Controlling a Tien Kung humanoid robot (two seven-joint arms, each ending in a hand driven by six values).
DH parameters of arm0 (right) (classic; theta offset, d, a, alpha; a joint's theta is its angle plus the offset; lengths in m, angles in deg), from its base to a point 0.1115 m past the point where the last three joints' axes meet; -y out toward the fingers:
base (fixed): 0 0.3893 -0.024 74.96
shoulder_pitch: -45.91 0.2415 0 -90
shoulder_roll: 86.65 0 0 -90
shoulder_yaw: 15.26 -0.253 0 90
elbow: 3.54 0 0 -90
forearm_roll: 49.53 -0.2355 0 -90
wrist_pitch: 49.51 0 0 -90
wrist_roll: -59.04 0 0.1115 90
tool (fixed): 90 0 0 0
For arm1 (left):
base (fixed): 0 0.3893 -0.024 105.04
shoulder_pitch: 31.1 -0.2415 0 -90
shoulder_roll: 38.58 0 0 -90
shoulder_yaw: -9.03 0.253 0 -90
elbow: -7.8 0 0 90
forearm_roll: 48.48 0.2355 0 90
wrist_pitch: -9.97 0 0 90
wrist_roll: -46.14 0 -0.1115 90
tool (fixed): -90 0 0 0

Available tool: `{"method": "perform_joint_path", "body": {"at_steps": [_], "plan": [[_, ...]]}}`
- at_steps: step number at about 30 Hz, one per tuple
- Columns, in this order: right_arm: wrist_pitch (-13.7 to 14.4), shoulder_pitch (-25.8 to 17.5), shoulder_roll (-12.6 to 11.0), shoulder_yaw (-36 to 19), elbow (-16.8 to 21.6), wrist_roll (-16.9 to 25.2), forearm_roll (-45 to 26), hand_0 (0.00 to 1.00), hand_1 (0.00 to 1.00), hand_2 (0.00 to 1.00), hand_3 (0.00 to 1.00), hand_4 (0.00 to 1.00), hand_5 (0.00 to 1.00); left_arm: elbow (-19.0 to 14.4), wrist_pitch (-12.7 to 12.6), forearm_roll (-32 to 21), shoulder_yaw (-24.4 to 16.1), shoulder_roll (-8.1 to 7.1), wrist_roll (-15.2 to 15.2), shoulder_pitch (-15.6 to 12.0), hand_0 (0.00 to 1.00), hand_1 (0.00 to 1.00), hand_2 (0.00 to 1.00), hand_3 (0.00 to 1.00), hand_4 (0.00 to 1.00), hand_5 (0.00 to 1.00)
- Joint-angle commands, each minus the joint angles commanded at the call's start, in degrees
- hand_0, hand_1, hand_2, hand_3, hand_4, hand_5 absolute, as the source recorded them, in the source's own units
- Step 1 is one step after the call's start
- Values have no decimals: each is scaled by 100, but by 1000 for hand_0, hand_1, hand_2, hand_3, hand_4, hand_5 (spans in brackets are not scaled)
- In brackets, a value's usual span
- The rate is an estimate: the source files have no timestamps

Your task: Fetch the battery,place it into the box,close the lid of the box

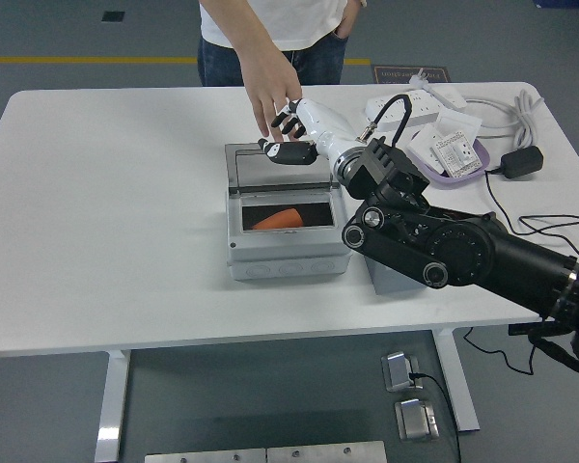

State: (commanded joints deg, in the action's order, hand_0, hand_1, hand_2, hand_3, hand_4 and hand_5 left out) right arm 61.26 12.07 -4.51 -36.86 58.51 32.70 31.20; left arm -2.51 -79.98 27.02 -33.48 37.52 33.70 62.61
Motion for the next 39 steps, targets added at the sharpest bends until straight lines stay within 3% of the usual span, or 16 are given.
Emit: {"method": "perform_joint_path", "body": {"at_steps": [9,18,23,39], "plan": [[-175,-61,-167,89,422,-241,193,715,611,619,659,687,438,0,-1,-1,-22,7,-2,-9,637,706,629,596,577,437],[-621,-91,-454,116,1143,-735,457,718,608,618,661,681,438,0,-3,-17,-33,12,-6,-29,637,706,628,597,577,434],[-729,-140,-560,170,1386,-832,434,715,604,621,662,678,436,0,-5,-42,-22,15,-3,-33,637,705,628,597,577,433],[-917,-330,-740,190,1703,-951,294,640,589,613,663,676,437,0,-2,-63,-9,24,12,-46,636,706,628,597,576,430]]}}
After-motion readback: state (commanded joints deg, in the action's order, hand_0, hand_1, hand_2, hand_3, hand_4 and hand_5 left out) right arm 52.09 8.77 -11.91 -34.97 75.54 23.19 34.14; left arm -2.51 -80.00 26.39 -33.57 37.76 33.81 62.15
